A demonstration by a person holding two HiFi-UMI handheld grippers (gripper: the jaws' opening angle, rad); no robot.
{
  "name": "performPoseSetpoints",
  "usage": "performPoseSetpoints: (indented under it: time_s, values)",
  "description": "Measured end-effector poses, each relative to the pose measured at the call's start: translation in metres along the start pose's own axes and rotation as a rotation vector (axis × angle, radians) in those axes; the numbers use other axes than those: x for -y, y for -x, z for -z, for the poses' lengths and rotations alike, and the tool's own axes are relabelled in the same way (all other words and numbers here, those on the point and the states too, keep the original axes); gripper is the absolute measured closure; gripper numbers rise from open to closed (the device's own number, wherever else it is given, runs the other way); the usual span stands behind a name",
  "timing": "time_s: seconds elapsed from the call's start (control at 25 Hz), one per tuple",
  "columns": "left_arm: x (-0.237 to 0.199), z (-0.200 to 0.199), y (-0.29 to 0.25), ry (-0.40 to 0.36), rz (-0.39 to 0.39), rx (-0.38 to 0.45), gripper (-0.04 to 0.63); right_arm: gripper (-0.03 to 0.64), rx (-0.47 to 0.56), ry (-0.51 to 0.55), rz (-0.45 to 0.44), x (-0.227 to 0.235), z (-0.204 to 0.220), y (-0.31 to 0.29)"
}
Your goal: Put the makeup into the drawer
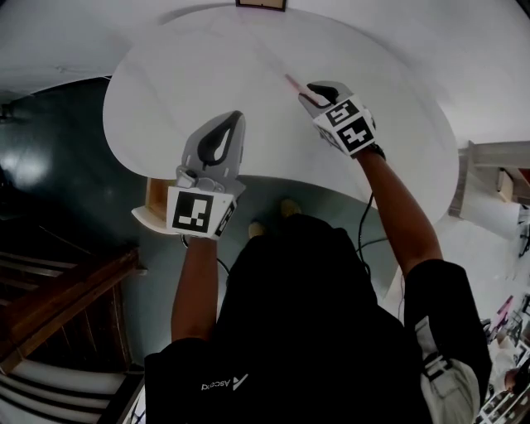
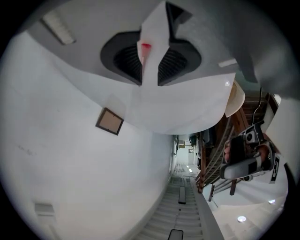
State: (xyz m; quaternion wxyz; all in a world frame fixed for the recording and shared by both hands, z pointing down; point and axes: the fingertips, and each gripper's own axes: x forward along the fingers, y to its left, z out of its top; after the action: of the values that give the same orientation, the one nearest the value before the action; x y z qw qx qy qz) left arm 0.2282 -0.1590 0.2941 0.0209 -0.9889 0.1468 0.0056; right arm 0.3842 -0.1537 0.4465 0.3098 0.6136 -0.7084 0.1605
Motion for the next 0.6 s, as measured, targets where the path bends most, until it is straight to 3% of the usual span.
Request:
performPoseSetpoints:
  time_s: [0.28, 0.6]
  values:
    - [-0.005, 0.011, -0.005, 0.003, -0.039, -0.044, 0.586, 0.503, -0.103, -0.053, -0.060, 0.015, 0.029, -0.039]
    - [-0.006, 0.021, -0.001, 0.003, -0.069, -0.076, 0.586, 0.503, -0.147, -0.074, -0.088, 0.020, 0.044, -0.057]
